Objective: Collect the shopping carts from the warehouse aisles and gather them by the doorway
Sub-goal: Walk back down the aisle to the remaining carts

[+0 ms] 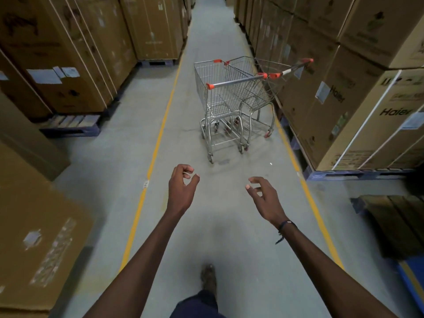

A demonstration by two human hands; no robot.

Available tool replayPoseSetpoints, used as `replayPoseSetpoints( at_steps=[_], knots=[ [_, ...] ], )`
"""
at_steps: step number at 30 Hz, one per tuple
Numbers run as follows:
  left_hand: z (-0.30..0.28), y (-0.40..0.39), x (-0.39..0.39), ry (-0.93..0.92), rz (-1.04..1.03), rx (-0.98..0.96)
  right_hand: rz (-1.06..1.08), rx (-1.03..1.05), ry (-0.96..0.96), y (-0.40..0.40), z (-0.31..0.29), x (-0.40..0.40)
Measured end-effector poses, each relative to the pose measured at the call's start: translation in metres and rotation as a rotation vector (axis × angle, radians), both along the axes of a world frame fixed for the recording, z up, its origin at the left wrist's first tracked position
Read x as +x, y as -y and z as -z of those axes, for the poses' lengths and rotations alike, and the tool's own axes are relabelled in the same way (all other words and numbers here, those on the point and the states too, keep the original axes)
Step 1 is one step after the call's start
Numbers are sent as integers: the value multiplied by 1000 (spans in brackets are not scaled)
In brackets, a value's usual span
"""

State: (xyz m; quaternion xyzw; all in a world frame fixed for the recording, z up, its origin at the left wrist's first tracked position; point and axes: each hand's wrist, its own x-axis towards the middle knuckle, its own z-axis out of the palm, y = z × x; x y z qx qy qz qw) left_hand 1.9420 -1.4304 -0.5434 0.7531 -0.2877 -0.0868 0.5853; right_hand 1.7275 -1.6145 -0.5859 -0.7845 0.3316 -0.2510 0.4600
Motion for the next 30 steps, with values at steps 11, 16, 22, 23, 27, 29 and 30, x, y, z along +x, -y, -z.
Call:
replayPoseSetpoints(
  at_steps=[11, 16, 22, 23, 27, 29, 30],
  knots=[
    [-9, 236, 168, 31, 153, 57, 120, -2, -3, 200, -3, 153],
    [4, 333, 220, 43, 153, 67, 125, -14, -7, 303, 7, 210],
    [22, 453, 287, 72, 83, 99, 32, -29, -13, 442, 15, 280],
    [22, 473, 298, 77, 67, 107, 19, -35, -18, 466, 14, 291],
    [10, 550, 338, 90, 23, 112, -57, -98, -43, 569, 4, 337],
    [3, 584, 354, 117, 13, 128, -82, -118, -69, 616, -9, 363],
    [2, 599, 362, 131, 14, 139, -99, -132, -66, 637, -16, 376]
  ],
)
